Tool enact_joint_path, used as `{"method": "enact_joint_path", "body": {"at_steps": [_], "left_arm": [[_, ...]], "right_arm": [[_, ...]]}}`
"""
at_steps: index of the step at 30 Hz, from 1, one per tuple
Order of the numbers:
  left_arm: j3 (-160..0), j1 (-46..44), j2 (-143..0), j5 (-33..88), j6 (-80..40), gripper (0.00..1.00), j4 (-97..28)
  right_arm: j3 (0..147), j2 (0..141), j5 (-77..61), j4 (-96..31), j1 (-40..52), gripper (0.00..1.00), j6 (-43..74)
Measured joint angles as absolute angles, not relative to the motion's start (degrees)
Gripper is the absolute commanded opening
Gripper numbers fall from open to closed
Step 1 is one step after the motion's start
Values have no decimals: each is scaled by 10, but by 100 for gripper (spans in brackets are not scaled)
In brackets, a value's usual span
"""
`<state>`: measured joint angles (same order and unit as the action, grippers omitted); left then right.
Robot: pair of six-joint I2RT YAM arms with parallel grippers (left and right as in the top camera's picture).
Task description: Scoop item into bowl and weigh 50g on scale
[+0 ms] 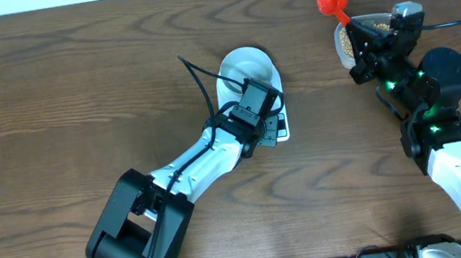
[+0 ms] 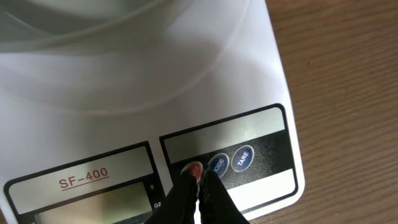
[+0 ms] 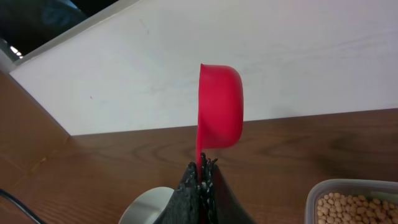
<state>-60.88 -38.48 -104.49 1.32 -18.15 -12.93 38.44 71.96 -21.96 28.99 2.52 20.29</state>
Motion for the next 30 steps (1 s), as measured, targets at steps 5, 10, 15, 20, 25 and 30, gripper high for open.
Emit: {"method": "enact_joint_path", "body": {"at_steps": [5,10,15,20,25,30], "left_arm": [[-609,-385,-1046,13,-182,7,-128],[-609,-385,-1046,13,-182,8,-128],[-609,-385,-1046,13,-182,7,-125],[-609,-385,-1046,13,-182,8,-122],[-609,-385,-1054,13,-182,8,-115],[-609,-385,-1059,13,-182,7,-115]], "right_arm": [[384,720,-218,290,25,1,203],[384,720,-218,290,25,1,203],[384,720,-218,290,25,1,203],[384,720,-218,290,25,1,203],[384,720,-218,290,25,1,203],[384,720,-218,290,25,1,203]]}}
